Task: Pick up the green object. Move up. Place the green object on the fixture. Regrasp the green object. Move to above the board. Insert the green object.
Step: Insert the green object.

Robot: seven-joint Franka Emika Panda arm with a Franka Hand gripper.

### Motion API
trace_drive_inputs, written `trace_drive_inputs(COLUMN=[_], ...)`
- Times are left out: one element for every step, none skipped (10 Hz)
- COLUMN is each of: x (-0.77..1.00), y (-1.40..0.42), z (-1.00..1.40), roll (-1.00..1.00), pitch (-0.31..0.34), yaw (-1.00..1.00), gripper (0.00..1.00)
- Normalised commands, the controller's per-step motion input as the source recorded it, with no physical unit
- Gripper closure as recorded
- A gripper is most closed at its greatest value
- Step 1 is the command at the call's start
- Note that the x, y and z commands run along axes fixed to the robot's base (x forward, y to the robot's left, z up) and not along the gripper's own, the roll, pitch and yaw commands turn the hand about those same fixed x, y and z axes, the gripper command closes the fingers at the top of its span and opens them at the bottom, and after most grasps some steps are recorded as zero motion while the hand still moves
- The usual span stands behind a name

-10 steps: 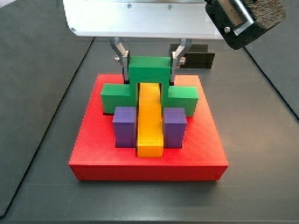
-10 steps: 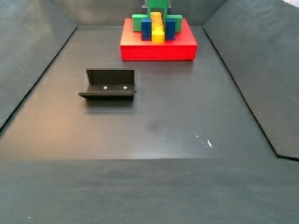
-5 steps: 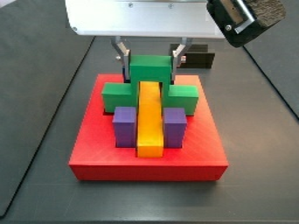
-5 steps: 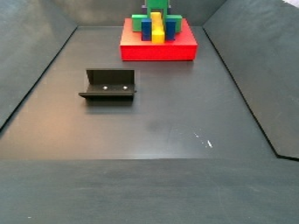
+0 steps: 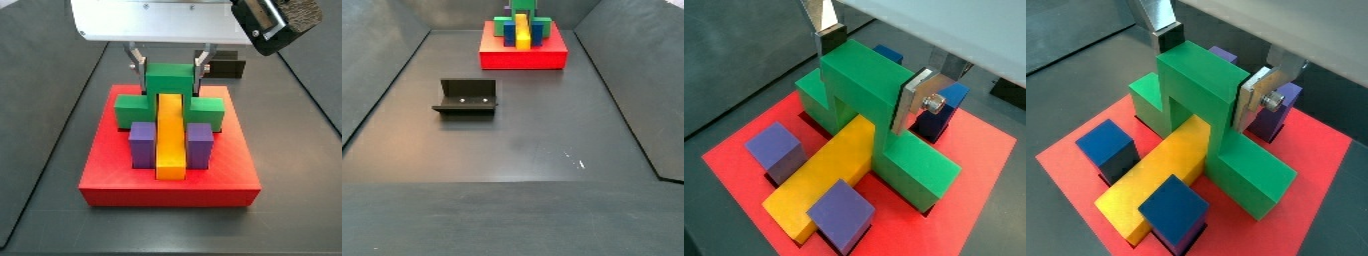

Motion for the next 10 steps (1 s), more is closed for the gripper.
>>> trace_drive_inputs(x=[0.0, 0.05, 0.01, 0.0, 0.02, 0.06, 0.07, 0.02, 0.0, 0.0], y=[0.0, 0.0, 0.0, -0.03, -0.04, -0.04, -0.03, -0.02, -0.02, -0.02], z=[-0.17, -0.13, -0.04, 0.0, -0.05, -0.1, -0.09, -0.07, 0.0, 0.0], roll=[0.07, 0.05, 0.0, 0.0, 0.07, 0.13, 0.15, 0.13, 0.06, 0.01], pitch=[0.0, 0.003, 0.0, 0.0, 0.0, 0.0, 0.0, 0.0, 0.0, 0.0], yaw=[-0.03, 0.0, 0.0, 0.0, 0.14, 0.26, 0.3, 0.21, 0.03, 0.0], gripper=[1.0, 1.0, 1.0, 1.0, 1.0, 1.0, 1.0, 1.0, 1.0, 1.0])
